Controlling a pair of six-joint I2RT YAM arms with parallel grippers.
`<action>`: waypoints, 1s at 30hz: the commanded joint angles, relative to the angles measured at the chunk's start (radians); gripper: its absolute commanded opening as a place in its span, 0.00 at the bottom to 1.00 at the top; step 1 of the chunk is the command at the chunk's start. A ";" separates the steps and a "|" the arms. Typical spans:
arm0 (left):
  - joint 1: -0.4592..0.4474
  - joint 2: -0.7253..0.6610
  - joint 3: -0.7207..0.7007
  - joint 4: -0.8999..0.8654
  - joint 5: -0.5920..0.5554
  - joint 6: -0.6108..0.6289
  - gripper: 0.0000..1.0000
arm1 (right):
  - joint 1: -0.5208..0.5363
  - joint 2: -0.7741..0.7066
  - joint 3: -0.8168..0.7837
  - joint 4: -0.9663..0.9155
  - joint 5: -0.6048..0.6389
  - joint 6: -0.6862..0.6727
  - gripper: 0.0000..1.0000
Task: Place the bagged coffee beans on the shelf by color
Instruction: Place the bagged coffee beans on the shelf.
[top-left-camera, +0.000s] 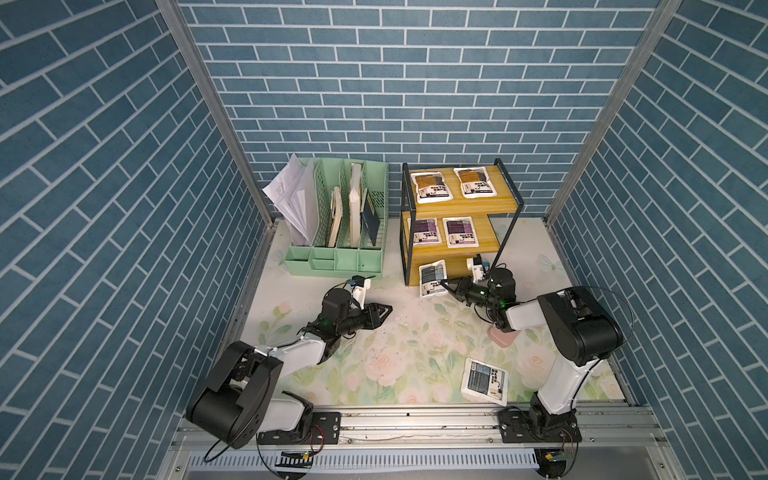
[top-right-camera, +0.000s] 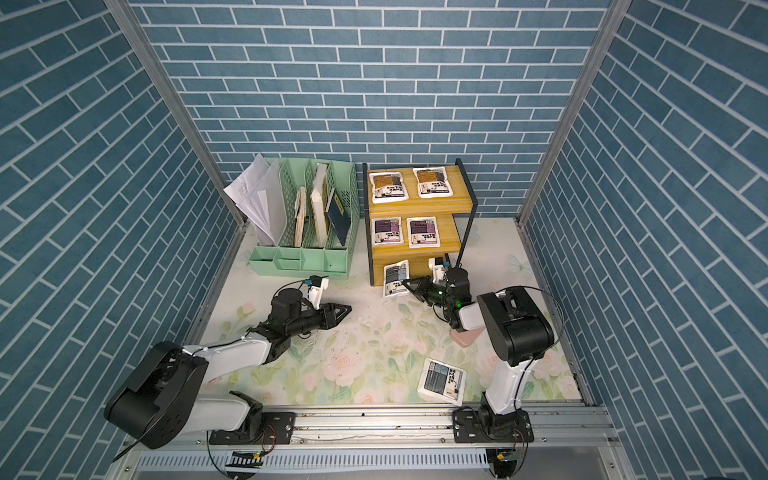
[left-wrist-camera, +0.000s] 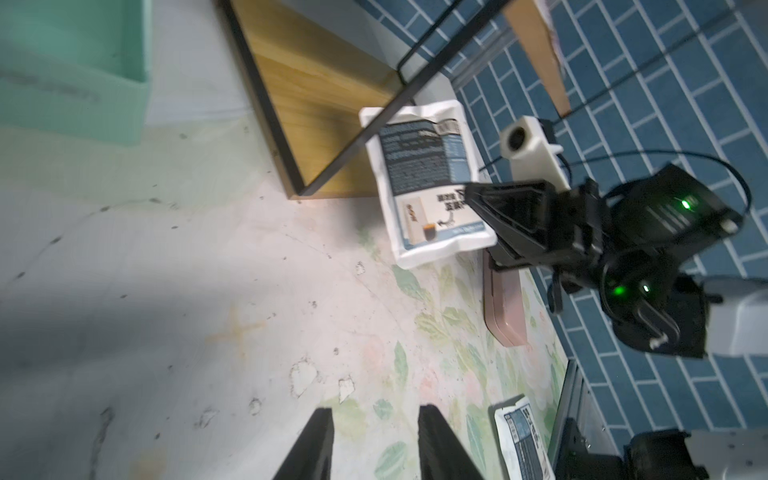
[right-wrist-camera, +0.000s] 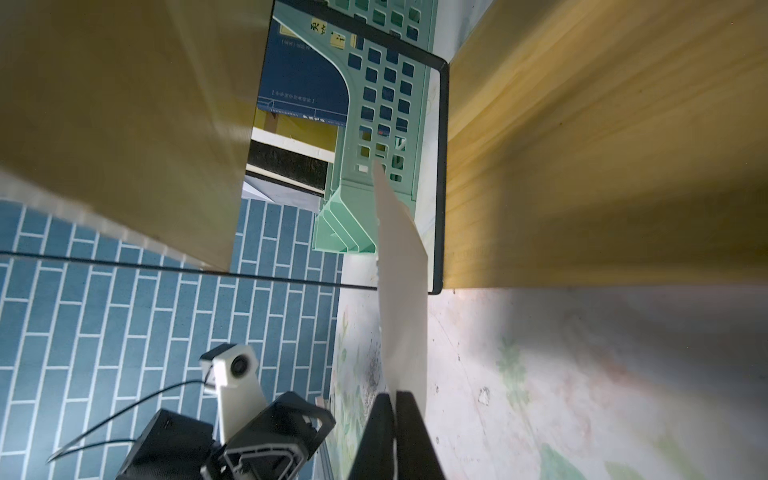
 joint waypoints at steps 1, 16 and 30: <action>-0.068 -0.078 -0.009 0.074 -0.055 0.129 0.40 | -0.006 0.047 0.038 0.101 -0.036 0.086 0.09; -0.118 -0.195 -0.103 0.187 -0.218 0.326 0.40 | -0.010 0.195 0.215 0.068 -0.053 0.124 0.09; -0.120 -0.238 -0.118 0.174 -0.230 0.346 0.40 | -0.010 0.335 0.402 0.010 -0.067 0.122 0.11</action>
